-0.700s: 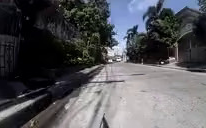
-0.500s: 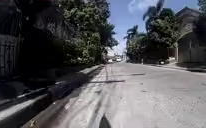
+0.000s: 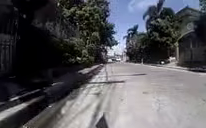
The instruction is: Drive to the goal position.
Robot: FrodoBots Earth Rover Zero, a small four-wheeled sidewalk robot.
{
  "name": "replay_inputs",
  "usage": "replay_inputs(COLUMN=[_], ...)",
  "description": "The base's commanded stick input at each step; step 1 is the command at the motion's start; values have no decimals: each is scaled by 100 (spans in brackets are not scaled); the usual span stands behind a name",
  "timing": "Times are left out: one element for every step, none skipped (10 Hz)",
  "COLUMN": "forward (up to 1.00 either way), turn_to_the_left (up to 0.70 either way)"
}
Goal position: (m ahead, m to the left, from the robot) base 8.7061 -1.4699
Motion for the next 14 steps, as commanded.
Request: replay_inputs(forward=[0,0,0,0,0,0,0,0,0,0,0,0,0,0], turn_to_the_left=[0,0,-18,-70,-70,-70,-70,-70,-72,-82,-85,-85,-85,-100])
